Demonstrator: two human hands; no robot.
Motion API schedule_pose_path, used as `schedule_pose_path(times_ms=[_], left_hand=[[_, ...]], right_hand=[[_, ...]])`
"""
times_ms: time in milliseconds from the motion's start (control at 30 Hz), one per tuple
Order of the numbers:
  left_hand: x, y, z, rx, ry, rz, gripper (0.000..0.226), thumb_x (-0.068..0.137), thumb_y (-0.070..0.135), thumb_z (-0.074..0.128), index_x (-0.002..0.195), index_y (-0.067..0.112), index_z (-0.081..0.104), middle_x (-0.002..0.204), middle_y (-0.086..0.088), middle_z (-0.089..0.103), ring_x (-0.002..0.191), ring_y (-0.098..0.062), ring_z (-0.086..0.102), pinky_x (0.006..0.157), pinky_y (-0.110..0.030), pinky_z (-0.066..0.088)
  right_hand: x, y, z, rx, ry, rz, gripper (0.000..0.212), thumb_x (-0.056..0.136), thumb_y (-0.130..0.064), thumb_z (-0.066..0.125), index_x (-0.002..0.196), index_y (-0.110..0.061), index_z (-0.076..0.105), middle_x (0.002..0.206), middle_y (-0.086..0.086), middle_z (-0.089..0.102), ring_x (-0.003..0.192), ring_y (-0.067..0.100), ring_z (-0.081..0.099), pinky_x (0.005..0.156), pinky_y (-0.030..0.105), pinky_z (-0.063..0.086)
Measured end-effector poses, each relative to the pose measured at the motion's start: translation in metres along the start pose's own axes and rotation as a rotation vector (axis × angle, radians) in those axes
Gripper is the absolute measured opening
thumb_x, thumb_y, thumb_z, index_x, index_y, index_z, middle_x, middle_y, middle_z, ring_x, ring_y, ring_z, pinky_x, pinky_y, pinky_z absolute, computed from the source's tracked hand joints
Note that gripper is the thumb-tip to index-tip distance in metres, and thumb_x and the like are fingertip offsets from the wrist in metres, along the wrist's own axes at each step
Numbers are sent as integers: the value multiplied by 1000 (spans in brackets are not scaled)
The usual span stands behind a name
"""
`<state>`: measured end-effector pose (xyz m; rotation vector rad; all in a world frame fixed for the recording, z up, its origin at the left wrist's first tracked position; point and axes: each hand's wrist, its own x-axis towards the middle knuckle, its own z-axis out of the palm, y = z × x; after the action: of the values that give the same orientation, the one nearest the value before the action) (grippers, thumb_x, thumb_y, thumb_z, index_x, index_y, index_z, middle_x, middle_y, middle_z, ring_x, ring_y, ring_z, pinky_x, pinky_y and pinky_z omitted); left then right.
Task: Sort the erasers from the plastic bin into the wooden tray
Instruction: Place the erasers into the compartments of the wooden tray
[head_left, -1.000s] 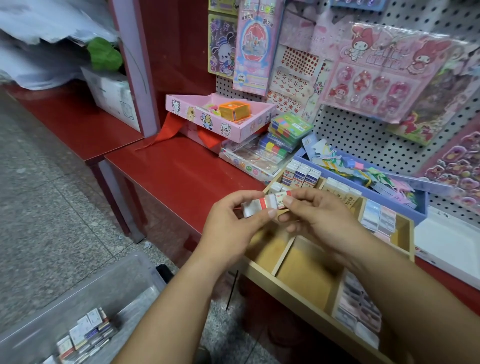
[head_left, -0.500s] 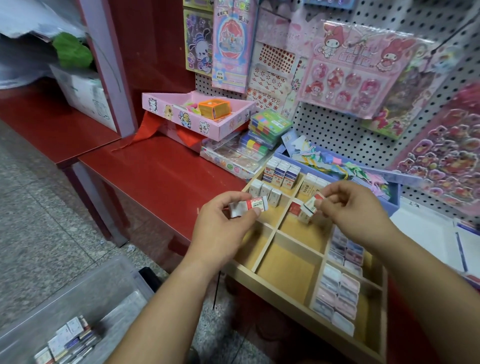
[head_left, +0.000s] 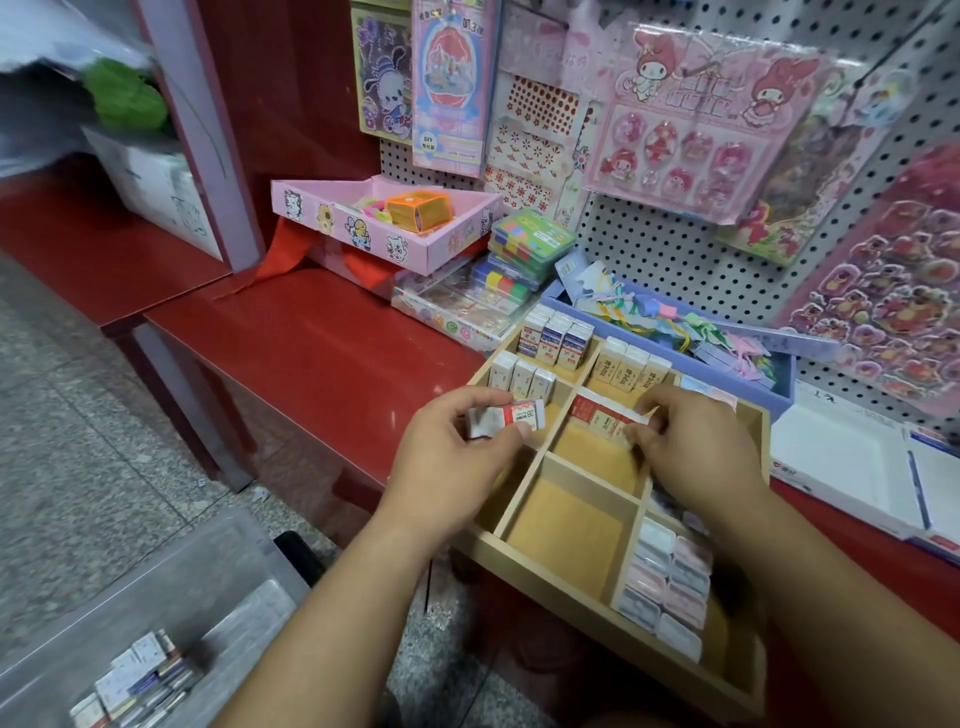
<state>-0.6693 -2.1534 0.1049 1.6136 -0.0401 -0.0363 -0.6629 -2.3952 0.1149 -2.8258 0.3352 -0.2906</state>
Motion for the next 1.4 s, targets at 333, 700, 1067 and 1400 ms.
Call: schedule_pose_path(times_ms=[333,700,1067,1400], left_hand=[[2,-3,2,14,-3,-19,21,83,17,83,100,28,76,94,3,77,79,-10,71,79,-34,60],[1,2,2,-45,-39,-2,23,80,16,86,100,24,78,90,-2,77,81,-12,69,79,-37,58],[2,-1,-5,-9,-126,31,30,77,13,87,104,24,77,95,-6,78,84,-16,69,88,-49,57],[6,-7,-9,83,-25,38,22,85,14,80,97,32,76,90,11,76,86,-8,70,83,-32,57]], right_hand=[[1,-2,4,-171,18,2,29,88,-45,73,111,-30,65,94,-4,70,92,22,63,72,37,56],[-20,-56,-21,658,-213,-48,8,93,-31,71,88,-26,75,81,-4,71,71,4,63,64,20,50],[-25,-62,-7,1075,-422,169,16,92,-16,71,105,-7,68,81,17,72,69,21,62,53,21,50],[-14,-36,0,242,-17,-44,20,84,-31,81,91,-25,63,82,-7,64,77,17,62,69,39,53]])
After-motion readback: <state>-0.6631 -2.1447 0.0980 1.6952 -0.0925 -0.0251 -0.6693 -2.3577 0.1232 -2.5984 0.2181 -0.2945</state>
